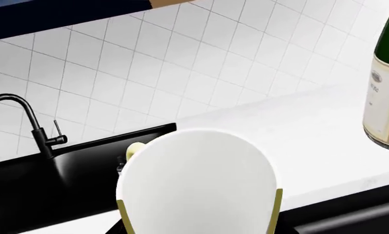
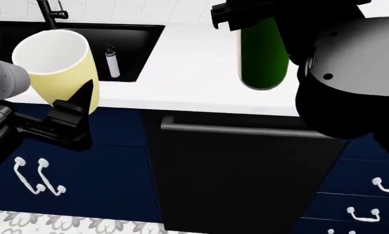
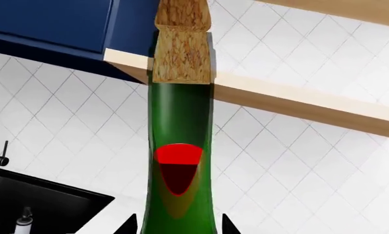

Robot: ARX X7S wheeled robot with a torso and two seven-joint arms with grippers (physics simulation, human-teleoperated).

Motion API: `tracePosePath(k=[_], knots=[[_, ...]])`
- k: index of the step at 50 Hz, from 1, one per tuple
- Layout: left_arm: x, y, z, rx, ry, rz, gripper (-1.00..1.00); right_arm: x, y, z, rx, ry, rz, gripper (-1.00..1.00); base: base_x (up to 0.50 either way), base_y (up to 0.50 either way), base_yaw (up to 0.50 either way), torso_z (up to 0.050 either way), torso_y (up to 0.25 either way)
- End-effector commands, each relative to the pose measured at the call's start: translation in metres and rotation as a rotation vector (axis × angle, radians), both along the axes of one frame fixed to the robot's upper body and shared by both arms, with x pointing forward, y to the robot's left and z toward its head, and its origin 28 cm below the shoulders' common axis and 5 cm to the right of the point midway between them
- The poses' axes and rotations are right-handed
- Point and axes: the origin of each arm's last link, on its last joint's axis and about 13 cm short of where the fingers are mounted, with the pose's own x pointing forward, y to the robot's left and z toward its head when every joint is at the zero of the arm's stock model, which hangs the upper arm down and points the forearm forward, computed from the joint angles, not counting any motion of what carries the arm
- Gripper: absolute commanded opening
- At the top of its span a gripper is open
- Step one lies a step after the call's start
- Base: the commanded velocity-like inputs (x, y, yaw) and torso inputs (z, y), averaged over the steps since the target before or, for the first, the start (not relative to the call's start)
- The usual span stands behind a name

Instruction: Pick the cup and bottle and place them in the sink. Then turn on the water.

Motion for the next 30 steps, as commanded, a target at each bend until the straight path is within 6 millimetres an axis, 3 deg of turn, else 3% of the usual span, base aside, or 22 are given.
tracePosePath(k=[1,12,30], knots=[[0.0004,0.0001,0.0035,-0.016,-0.013,0.012,-1.00,-0.0002,0.0005,0.0056,-0.001,-0.049,-0.016,-1.00,-0.51,0.12,0.00,0.000,0.000],[0.0017,0.0000,0.0030,-0.015,-0.014,0.007,-1.00,-0.0001,0.0012,0.0057,-0.004,-0.061,-0.011,-1.00,-0.49,0.26,0.00,0.000,0.001],[-0.0001,0.0004,0.0023,-0.017,-0.014,0.009,-1.00,0.0000,0.0031,0.0083,-0.035,-0.085,-0.034,-1.00,-0.29,0.45,0.00,0.001,0.002]])
